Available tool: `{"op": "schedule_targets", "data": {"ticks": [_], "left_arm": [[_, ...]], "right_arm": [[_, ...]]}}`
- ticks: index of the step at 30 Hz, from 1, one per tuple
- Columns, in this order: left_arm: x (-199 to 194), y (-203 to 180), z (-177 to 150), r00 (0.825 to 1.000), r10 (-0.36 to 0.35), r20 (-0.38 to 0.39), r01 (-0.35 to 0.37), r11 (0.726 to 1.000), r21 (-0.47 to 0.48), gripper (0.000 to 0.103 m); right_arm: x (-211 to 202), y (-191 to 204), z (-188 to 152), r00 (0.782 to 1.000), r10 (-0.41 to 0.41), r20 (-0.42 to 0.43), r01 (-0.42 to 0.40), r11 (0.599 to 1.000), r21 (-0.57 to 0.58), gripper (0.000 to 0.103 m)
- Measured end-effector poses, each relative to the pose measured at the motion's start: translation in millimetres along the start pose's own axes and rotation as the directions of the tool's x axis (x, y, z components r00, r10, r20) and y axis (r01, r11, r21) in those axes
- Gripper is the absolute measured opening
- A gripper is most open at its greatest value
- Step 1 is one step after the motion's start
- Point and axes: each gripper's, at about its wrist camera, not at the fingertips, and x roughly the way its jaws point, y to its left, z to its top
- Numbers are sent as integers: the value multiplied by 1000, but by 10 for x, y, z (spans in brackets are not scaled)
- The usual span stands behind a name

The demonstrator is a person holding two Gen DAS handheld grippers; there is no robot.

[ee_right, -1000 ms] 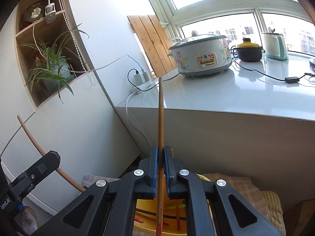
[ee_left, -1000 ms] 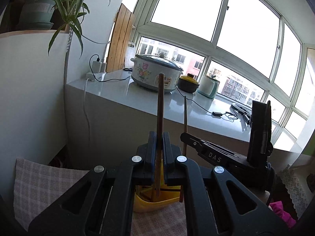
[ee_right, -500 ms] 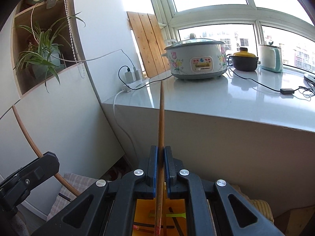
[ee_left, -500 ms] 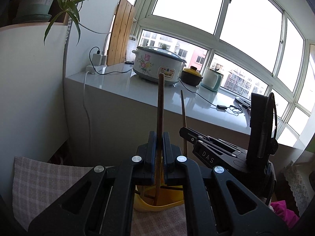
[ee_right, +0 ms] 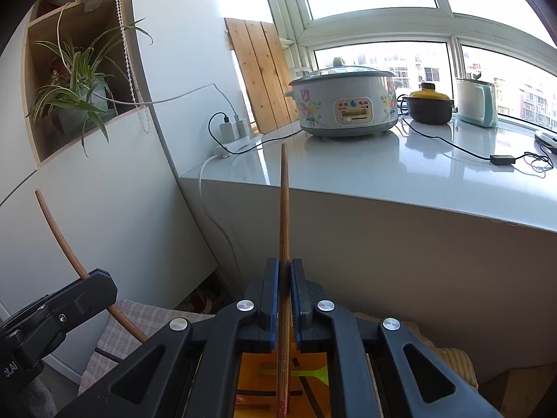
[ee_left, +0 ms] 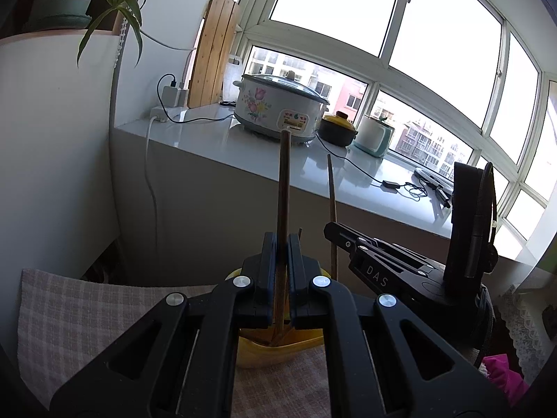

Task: Organize utensils
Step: 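Open both grippers to drop the chopsticks into the container, then move both grippers back down to the last wooden chopsticks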

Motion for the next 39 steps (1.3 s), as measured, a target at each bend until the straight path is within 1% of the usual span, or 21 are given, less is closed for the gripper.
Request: {"op": "schedule_targets", "data": {"ticks": [8,14,18,22,23,24,25,27,32,35,36,37,38,39], "left_arm": [[-12,-10,30,1000,-2,1,2,1000,-3,4],[-37,3,56,1000,2,8,-2,1000,-11,4],[-56,21,57,1000,4,12,-4,1000,-18,4],[-67,26,60,1000,2,10,-2,1000,-19,4],[-65,26,61,1000,0,7,0,1000,-19,4],[-70,23,59,1000,-2,5,2,1000,-20,5],[-74,25,57,1000,-6,4,6,1000,-21,10],[-92,32,48,1000,-12,2,12,1000,-25,21],[-176,61,42,1000,-25,6,25,999,-42,21],[-271,81,43,999,-34,15,35,998,-49,21],[-316,88,40,999,-36,20,37,998,-48,21],[-367,98,34,999,-37,25,38,998,-46,21],[-416,114,25,999,-36,28,37,998,-45,21],[-468,138,12,999,-34,31,36,998,-45,21]], "right_arm": [[-20,0,82,1000,-4,31,3,1000,17,4],[-35,65,148,993,-59,100,59,998,5,4],[79,95,116,993,-76,87,77,997,-11,4],[147,56,61,998,-41,44,42,999,-3,6],[142,38,56,999,-35,38,35,999,4,8],[129,19,47,999,-30,33,30,999,10,14],[109,0,40,999,-25,30,24,1000,16,18],[65,-37,34,1000,-5,21,4,1000,27,23],[-82,-119,1,999,55,0,-55,997,60,28],[-200,-147,-36,996,85,-4,-84,994,70,36],[-242,-154,-56,995,96,-4,-95,993,69,44],[-288,-157,-78,994,107,-3,-107,992,66,54],[-334,-157,-100,993,119,-1,-119,991,60,59],[-384,-155,-129,992,130,3,-130,990,53,67]]}}
